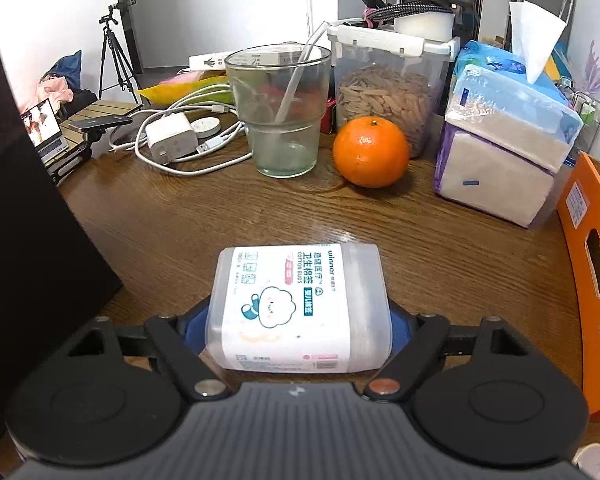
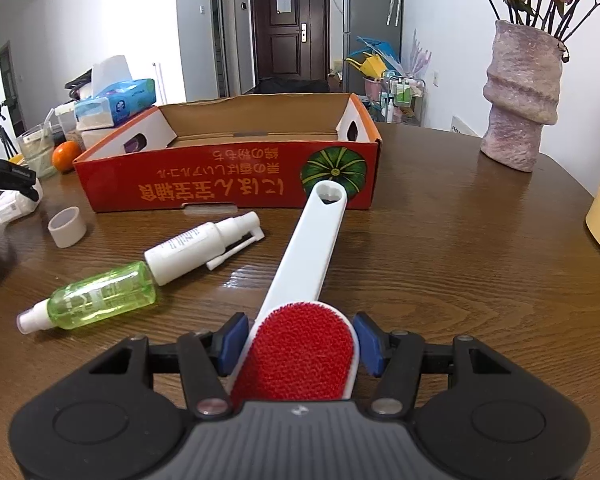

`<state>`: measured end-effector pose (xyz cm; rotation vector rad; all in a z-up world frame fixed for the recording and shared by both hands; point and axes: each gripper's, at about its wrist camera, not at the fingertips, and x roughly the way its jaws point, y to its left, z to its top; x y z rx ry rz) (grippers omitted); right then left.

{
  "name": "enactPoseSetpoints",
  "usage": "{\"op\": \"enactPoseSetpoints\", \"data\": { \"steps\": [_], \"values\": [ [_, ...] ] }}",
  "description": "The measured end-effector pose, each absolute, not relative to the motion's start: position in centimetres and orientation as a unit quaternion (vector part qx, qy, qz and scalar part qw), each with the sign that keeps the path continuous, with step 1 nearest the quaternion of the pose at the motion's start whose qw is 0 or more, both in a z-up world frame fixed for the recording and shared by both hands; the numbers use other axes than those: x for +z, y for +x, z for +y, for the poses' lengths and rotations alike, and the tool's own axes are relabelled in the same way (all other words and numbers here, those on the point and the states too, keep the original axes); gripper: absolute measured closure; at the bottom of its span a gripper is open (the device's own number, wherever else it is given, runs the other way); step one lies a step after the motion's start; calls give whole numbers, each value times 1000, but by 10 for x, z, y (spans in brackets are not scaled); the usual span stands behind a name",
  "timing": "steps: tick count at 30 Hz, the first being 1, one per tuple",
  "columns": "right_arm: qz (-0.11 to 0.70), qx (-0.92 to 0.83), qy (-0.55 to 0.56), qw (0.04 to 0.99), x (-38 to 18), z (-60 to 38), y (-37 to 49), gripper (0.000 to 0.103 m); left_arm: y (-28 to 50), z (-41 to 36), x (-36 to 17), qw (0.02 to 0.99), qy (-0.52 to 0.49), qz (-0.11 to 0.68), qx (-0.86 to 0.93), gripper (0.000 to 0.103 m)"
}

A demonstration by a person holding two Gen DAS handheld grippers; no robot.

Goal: Organize rigid objects
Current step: 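Lift the wipes pack with the left tool while the right tool lifts the lint brush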

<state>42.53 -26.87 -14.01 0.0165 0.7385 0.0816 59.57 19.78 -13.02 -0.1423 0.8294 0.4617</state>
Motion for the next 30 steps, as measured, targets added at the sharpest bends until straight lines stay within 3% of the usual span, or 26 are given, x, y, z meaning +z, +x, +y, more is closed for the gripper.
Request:
{"op": "enactPoseSetpoints", "data": {
  "steps": [13,30],
  "values": [
    [344,47,18,938,-127,-268,404,47,531,185,-92,917,-59,351,180,20],
    [327,71,39,942,-112,-266,367,47,407,114,-47,949,-30,303,87,20]
  ]
}}
